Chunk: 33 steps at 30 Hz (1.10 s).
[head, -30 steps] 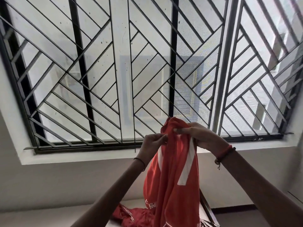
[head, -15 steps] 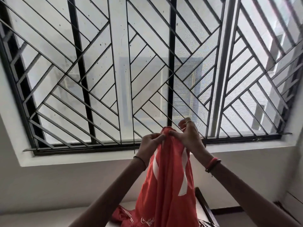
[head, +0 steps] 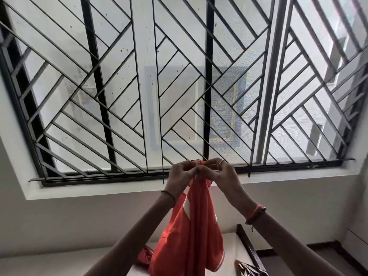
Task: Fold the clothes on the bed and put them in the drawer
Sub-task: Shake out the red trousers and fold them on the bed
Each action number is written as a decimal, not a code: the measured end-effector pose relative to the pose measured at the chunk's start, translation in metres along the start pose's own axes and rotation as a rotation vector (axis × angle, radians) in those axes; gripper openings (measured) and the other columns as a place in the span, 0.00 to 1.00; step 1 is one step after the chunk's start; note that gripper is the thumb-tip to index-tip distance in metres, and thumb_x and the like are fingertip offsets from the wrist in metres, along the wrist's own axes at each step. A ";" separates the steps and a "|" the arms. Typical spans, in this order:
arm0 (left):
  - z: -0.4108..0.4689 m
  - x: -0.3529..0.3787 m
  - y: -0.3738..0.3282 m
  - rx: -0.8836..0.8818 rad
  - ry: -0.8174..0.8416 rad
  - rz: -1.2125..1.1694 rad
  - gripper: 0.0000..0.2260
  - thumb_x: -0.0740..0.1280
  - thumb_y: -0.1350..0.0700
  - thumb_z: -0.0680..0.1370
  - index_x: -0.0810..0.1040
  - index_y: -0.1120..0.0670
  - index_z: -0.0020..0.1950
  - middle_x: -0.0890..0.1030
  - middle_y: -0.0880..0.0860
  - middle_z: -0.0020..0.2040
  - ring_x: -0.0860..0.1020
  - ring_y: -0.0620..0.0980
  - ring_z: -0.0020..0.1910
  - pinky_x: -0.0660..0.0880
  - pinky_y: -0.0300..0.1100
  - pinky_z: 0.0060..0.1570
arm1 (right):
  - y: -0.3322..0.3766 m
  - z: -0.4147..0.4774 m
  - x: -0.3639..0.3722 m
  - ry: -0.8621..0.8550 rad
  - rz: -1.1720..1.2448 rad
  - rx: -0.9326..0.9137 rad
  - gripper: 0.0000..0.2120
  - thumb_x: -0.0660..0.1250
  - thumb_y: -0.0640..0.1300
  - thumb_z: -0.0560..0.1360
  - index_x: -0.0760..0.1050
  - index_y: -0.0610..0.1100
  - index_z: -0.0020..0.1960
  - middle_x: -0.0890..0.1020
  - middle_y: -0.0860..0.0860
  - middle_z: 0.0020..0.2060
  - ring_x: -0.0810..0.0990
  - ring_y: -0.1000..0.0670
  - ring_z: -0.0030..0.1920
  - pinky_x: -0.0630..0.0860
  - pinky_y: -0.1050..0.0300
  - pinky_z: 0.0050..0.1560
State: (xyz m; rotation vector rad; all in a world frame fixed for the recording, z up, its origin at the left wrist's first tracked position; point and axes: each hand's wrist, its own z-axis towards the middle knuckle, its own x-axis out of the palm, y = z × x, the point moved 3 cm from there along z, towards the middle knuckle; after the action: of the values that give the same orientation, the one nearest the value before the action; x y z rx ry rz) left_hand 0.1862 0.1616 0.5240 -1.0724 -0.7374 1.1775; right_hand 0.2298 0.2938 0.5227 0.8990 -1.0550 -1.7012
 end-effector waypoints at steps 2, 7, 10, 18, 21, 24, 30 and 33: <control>0.000 -0.001 0.003 0.021 0.004 0.076 0.05 0.69 0.62 0.75 0.81 0.55 0.40 0.82 0.47 0.34 0.78 0.37 0.32 0.74 0.32 0.36 | 0.000 0.001 -0.001 0.003 0.005 0.004 0.08 0.76 0.43 0.67 0.81 0.42 0.43 0.84 0.44 0.38 0.83 0.48 0.41 0.79 0.55 0.45; -0.006 0.001 0.003 0.034 0.061 0.120 0.04 0.67 0.61 0.77 0.81 0.57 0.45 0.81 0.44 0.34 0.78 0.34 0.32 0.73 0.28 0.36 | 0.001 0.010 -0.004 -0.007 -0.168 0.024 0.04 0.74 0.38 0.70 0.82 0.38 0.43 0.82 0.45 0.34 0.78 0.53 0.32 0.75 0.67 0.32; -0.006 0.001 0.007 -0.025 0.061 0.076 0.08 0.66 0.59 0.78 0.82 0.63 0.47 0.81 0.47 0.33 0.76 0.37 0.31 0.70 0.30 0.33 | 0.002 0.012 -0.004 -0.016 -0.237 0.043 0.04 0.72 0.37 0.70 0.81 0.41 0.36 0.78 0.49 0.27 0.73 0.57 0.26 0.69 0.69 0.26; -0.004 0.000 0.010 -0.049 0.100 0.110 0.08 0.68 0.60 0.76 0.82 0.65 0.49 0.82 0.54 0.38 0.79 0.45 0.39 0.75 0.38 0.43 | -0.017 0.013 -0.007 -0.017 0.395 0.454 0.12 0.64 0.37 0.75 0.74 0.40 0.33 0.71 0.51 0.21 0.67 0.56 0.21 0.65 0.66 0.23; -0.002 -0.005 0.017 -0.038 0.082 0.227 0.12 0.72 0.45 0.71 0.84 0.54 0.43 0.84 0.53 0.41 0.81 0.48 0.42 0.77 0.49 0.51 | -0.017 0.013 -0.005 0.013 0.441 0.483 0.13 0.63 0.36 0.76 0.73 0.40 0.33 0.71 0.51 0.20 0.68 0.56 0.20 0.65 0.67 0.22; 0.000 -0.007 0.024 -0.039 0.044 0.422 0.20 0.66 0.32 0.63 0.83 0.46 0.39 0.85 0.46 0.39 0.82 0.46 0.44 0.77 0.52 0.52 | -0.019 0.011 -0.006 0.044 0.390 0.478 0.11 0.64 0.37 0.76 0.74 0.40 0.34 0.72 0.51 0.23 0.69 0.56 0.22 0.66 0.67 0.24; -0.004 -0.001 0.018 0.010 0.125 0.465 0.19 0.65 0.39 0.68 0.84 0.51 0.47 0.85 0.49 0.42 0.82 0.48 0.46 0.76 0.55 0.52 | -0.014 0.006 -0.011 0.123 0.091 0.250 0.09 0.67 0.37 0.73 0.81 0.41 0.35 0.79 0.46 0.31 0.75 0.51 0.34 0.68 0.63 0.33; -0.006 0.001 0.017 0.033 0.144 0.462 0.11 0.69 0.51 0.74 0.84 0.57 0.49 0.85 0.54 0.45 0.82 0.50 0.48 0.76 0.55 0.53 | -0.007 0.004 -0.014 0.099 -0.056 0.151 0.07 0.68 0.38 0.73 0.82 0.41 0.37 0.81 0.46 0.32 0.77 0.53 0.34 0.69 0.67 0.32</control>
State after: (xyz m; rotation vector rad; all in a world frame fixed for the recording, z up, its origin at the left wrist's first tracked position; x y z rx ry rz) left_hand 0.1856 0.1615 0.5060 -1.3269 -0.3632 1.4759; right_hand 0.2283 0.3100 0.5191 1.1071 -1.1115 -1.6205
